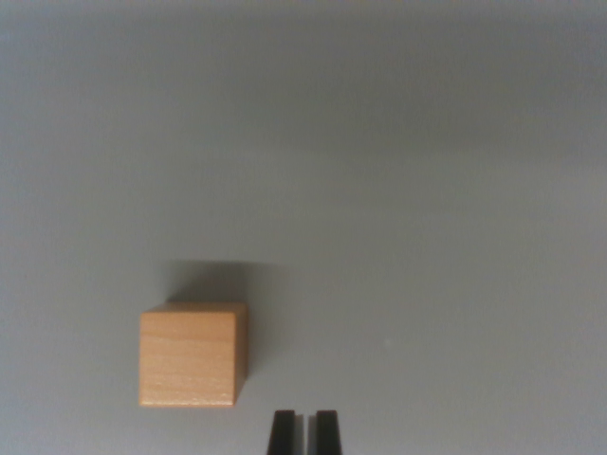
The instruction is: Push wooden cube
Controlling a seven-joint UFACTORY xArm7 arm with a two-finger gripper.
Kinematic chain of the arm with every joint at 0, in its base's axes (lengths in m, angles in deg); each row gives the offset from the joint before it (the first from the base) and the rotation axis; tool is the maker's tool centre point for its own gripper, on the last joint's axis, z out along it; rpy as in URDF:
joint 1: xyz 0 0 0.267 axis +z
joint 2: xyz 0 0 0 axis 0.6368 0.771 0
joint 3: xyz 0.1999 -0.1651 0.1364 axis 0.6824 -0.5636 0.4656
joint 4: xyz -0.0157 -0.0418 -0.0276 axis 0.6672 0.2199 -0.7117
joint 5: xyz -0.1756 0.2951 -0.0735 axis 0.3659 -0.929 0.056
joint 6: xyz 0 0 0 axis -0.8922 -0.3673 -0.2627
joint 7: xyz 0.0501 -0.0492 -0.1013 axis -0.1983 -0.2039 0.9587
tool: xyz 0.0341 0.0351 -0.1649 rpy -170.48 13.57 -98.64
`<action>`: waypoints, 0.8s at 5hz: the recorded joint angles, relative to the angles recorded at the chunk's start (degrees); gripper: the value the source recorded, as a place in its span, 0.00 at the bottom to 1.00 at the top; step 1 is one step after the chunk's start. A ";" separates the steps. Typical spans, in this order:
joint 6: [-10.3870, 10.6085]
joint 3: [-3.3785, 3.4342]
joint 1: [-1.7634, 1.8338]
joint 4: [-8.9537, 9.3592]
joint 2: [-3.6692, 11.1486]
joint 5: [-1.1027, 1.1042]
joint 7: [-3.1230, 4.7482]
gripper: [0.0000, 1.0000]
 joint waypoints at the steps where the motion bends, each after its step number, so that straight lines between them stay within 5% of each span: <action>1: 2.69 0.56 0.32 2.21 0.74 -0.06 -0.62 0.00; 4: 5.32 1.10 0.63 4.36 1.46 -0.11 -1.23 0.00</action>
